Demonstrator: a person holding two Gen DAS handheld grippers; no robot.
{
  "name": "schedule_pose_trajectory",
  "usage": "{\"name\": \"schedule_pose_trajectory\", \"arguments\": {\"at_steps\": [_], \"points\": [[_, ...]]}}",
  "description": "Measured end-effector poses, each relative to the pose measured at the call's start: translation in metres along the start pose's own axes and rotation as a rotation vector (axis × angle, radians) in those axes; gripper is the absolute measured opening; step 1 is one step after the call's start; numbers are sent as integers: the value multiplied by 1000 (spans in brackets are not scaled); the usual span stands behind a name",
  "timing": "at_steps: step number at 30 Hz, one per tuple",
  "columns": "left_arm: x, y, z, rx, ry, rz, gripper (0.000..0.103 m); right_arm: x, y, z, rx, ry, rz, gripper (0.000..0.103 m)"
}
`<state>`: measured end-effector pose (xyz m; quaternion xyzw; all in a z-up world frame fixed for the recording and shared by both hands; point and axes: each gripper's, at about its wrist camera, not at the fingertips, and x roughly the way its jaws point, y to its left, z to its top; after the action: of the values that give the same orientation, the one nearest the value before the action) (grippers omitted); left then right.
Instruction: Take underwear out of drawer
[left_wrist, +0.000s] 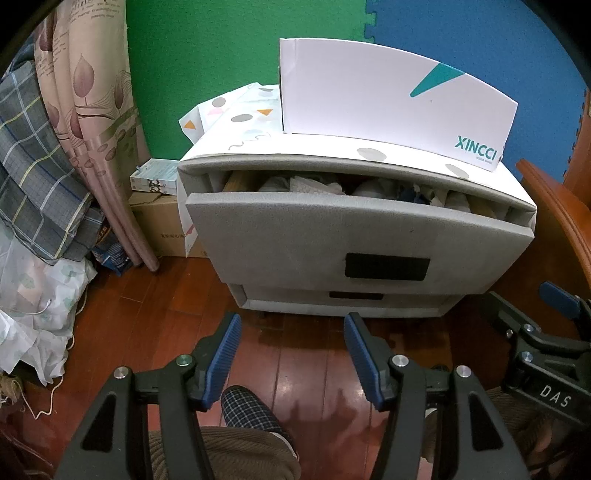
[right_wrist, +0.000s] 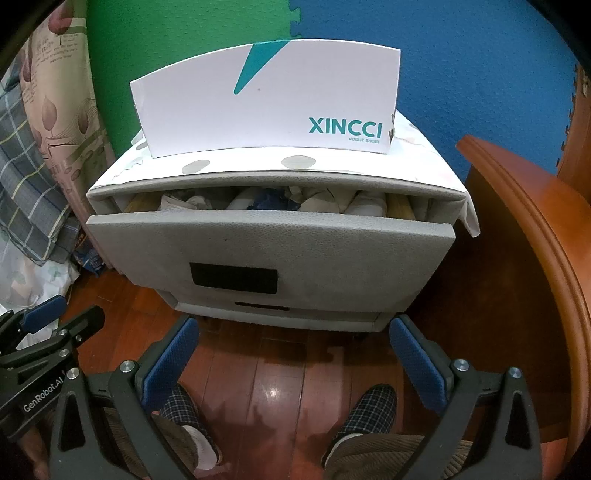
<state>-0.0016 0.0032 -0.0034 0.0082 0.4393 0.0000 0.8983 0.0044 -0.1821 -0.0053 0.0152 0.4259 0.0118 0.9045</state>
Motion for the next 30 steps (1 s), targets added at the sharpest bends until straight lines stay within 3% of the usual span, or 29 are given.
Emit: {"name": "schedule_pose_trajectory", "arguments": {"at_steps": [30], "points": [[3, -1, -4, 6, 6, 19, 59, -1, -7, 1, 16, -3, 6, 102]]}}
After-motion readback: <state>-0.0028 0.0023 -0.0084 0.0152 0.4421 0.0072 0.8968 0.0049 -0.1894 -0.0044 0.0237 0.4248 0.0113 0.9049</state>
